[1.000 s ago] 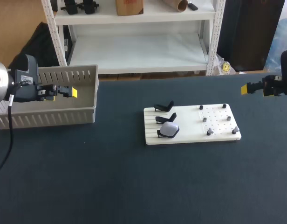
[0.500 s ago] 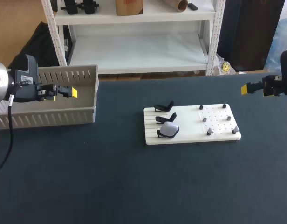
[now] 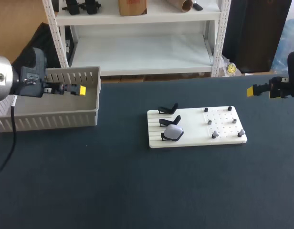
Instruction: Pick up each earbud case from the left stands, insert the matching earbuds, close the lid, and place the case in the box.
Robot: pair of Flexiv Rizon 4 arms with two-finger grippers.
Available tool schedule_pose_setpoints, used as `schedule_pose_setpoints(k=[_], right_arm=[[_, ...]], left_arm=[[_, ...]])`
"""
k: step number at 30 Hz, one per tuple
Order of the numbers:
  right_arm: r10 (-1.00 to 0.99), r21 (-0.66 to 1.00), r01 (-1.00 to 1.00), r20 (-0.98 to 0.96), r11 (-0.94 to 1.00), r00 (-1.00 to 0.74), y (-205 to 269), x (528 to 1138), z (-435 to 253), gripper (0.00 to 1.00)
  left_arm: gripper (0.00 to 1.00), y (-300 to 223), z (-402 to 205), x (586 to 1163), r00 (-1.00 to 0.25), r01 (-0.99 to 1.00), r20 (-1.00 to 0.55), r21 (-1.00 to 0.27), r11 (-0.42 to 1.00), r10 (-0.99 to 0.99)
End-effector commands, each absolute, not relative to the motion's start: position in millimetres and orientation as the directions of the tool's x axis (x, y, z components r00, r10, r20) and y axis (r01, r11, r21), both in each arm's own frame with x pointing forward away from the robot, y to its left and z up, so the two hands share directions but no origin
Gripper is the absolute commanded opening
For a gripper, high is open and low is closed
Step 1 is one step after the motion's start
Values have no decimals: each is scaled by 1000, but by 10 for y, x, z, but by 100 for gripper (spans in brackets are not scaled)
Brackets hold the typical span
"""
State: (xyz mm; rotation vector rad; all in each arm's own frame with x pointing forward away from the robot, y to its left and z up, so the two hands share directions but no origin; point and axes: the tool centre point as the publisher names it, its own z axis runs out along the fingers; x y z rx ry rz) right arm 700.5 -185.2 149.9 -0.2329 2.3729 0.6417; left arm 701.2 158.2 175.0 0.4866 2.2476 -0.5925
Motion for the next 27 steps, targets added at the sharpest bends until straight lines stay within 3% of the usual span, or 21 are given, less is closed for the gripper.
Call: schedule_pose_setpoints(k=[1, 3, 4, 5, 17, 18, 27], right_arm=[[-1, 388, -326, -642, 862, -767, -1859, 7007, 1498, 100], [-1, 388, -326, -642, 862, -767, -1859, 7007, 1498, 100], [-1, 388, -326, -642, 862, -767, -1859, 7007, 1498, 100], [-1, 388, -326, -642, 862, -767, -1859, 7007, 1498, 100], [-1, 388, -326, -642, 862, -767, -1859, 7007, 1498, 100], [-1, 388, -326, -642, 862, -767, -1859, 7007, 1498, 100], [-1, 388, -326, -642, 862, -767, -1859, 7007, 1498, 100]], left_arm=[[100, 1530, 1752, 6837, -338, 780, -923, -165, 603, 185], [100, 1439, 1789, 6794, -267, 846, -944, -134, 517, 192], [100, 1395, 1803, 6786, -291, 851, -936, -160, 500, 196], [100, 1355, 1808, 6829, -372, 814, -901, -201, 545, 224], [100, 1355, 1808, 6829, -372, 814, -901, -201, 545, 224], [100, 1288, 1780, 6836, -285, 863, -929, -142, 484, 236], [100, 827, 1672, 6807, -84, 969, -946, -4, 249, 312]])
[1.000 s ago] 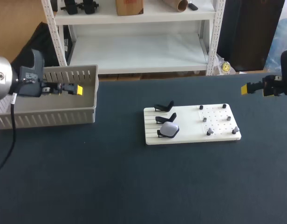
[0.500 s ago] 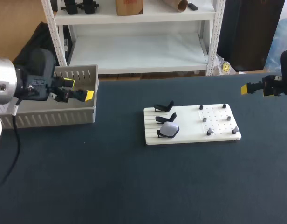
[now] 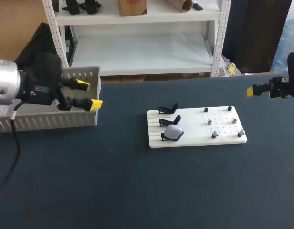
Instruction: Pick up each earbud case from the left stands, insert the matching earbuds, close the lid, and place the case in the box.
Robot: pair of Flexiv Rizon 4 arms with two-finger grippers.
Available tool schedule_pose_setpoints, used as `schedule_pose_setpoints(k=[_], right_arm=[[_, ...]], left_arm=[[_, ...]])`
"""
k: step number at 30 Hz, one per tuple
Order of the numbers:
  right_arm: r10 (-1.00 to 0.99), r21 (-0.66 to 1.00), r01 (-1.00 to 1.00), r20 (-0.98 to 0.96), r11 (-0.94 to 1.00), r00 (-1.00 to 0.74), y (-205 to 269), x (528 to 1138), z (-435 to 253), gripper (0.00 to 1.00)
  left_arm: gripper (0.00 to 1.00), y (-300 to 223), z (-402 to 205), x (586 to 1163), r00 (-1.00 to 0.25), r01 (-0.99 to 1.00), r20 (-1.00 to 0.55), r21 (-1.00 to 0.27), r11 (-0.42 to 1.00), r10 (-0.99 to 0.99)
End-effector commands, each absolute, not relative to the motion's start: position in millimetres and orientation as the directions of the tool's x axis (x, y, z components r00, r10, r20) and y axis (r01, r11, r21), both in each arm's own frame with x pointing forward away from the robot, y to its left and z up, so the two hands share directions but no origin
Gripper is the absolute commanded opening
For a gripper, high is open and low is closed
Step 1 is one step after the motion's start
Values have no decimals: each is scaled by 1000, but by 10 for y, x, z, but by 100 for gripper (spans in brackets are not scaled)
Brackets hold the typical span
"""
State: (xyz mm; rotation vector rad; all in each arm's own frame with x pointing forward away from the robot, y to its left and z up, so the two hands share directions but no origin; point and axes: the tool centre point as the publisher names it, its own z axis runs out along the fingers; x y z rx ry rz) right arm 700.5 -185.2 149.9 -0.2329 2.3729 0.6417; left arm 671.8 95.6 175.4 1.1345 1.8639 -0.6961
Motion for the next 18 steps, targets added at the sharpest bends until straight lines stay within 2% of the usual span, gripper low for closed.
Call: schedule_pose_setpoints(k=[1, 11, 18], right_arm=[[-1, 388, -326, -642, 862, -767, -1859, 7007, 1498, 100], [-1, 388, -326, -642, 862, -767, -1859, 7007, 1498, 100], [-1, 388, -326, -642, 862, -767, -1859, 7007, 1498, 100]], left_arm=[[100, 785, 1658, 6812, -79, 969, -947, 1, 248, 313], [100, 323, 1360, 6822, -101, 977, -932, -27, 211, 348], [100, -9, 1139, 6777, -75, 988, -886, -3, 155, 457]])
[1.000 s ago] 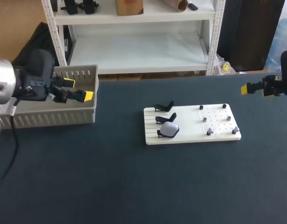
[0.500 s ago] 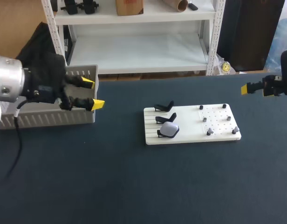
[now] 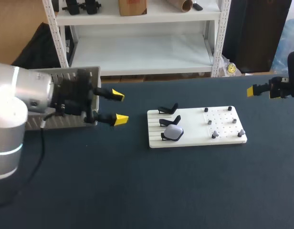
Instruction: Pick up each earbud case from the left stands, insert the matching earbuds, close the lid, and place the case in the box.
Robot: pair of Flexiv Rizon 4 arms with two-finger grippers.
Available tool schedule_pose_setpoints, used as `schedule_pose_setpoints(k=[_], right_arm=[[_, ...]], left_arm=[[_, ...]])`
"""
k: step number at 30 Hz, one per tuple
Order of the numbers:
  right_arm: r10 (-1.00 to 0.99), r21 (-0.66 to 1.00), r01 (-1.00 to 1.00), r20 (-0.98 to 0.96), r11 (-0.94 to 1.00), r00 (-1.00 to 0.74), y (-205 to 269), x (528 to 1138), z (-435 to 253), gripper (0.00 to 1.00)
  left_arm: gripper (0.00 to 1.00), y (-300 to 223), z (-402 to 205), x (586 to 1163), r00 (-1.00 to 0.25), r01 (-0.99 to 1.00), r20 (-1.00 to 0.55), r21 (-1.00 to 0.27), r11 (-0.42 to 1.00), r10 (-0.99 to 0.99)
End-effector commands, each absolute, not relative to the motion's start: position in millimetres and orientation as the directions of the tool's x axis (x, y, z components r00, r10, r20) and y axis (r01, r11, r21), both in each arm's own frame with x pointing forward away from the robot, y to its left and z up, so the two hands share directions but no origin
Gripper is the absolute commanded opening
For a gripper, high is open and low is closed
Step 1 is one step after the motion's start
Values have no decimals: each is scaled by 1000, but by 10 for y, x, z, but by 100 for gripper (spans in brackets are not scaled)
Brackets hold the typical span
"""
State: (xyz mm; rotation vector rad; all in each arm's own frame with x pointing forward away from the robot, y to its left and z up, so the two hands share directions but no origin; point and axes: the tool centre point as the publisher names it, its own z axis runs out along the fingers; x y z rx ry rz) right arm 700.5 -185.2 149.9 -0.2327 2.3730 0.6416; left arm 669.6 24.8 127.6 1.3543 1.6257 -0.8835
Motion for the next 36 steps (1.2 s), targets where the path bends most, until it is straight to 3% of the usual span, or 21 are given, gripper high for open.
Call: schedule_pose_setpoints(k=[1, 12, 15, 36], right_arm=[[-1, 388, -326, -642, 862, -767, -1859, 7007, 1498, 100], [-1, 388, -326, -642, 862, -767, -1859, 7007, 1498, 100], [-1, 388, -326, -642, 862, -767, -1859, 7007, 1498, 100], [-1, 388, -326, -642, 862, -767, -1859, 7007, 1498, 100]], left_arm=[[100, -42, 1121, 6773, -73, 989, -885, -6, 146, 459], [100, -516, 732, 6796, -16, 997, -842, 29, 75, 539], [100, -603, 665, 6795, -39, 991, -841, 38, 130, 540], [100, -674, 557, 6763, -56, 991, -820, 26, 135, 570]])
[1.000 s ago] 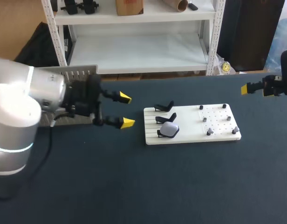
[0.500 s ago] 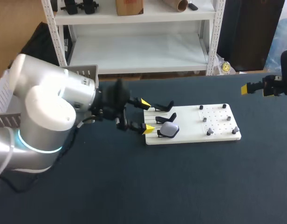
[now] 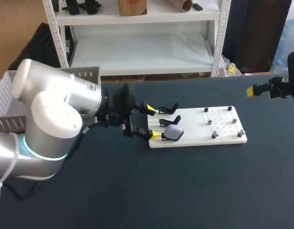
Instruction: Pick up each earbud case from the left stands, insert the matching earbuds, close the lid, and place the case in the box.
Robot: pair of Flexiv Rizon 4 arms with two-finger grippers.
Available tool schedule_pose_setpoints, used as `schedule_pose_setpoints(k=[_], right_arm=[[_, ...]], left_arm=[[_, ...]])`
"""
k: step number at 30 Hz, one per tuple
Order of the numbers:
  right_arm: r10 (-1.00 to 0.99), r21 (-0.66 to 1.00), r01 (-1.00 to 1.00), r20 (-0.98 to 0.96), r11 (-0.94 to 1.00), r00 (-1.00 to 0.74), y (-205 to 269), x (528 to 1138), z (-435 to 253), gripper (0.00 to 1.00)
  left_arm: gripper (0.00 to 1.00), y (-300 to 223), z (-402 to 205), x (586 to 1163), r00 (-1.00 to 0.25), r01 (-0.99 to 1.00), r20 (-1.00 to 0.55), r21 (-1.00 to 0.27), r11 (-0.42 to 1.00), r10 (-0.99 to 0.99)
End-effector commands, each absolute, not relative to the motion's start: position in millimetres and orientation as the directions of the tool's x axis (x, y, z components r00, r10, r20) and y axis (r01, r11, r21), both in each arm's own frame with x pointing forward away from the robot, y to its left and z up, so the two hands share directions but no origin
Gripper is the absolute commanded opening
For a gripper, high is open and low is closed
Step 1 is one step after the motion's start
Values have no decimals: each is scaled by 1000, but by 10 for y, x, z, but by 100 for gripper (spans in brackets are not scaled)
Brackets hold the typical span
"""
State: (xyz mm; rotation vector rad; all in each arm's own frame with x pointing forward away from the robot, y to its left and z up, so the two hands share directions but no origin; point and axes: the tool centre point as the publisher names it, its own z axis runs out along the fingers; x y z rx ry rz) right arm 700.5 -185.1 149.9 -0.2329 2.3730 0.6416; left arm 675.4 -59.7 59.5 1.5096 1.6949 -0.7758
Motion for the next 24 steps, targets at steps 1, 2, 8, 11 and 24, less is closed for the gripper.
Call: schedule_pose_setpoints(k=[1, 2, 8, 11, 24], right_arm=[[-1, 388, -326, -642, 862, -767, -1859, 7007, 1498, 100], [-1, 388, -326, -642, 862, -767, -1859, 7007, 1498, 100], [-1, 388, -326, -642, 862, -767, -1859, 7007, 1498, 100], [-1, 388, -326, -642, 862, -767, -1859, 7007, 1498, 100], [-1, 388, -326, -642, 862, -767, -1859, 7007, 1498, 100]], left_arm=[[100, -687, 549, 6759, -65, 989, -817, 22, 144, 573], [100, -700, 544, 6749, -63, 990, -814, 22, 139, 577], [100, -738, 488, 6716, -91, 987, -813, 2, 159, 575], [96, -747, 456, 6714, -102, 985, -813, -4, 170, 573], [68, -807, 309, 6787, -128, 984, -805, -29, 178, 579]])
